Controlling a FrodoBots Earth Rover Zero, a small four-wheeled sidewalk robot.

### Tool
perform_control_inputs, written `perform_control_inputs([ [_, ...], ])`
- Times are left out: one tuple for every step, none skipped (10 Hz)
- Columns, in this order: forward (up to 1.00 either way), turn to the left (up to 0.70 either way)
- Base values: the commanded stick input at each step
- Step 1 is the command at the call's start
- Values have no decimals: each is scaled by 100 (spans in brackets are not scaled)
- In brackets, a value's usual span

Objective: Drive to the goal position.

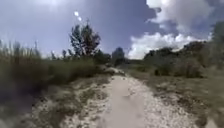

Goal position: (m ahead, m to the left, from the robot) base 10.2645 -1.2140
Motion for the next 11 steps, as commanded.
perform_control_inputs([
  [85, -34],
  [85, -34],
  [85, -34],
  [85, -12],
  [85, 0],
  [85, 0],
  [85, 0],
  [85, 0],
  [85, 0],
  [85, 0],
  [85, 0],
])
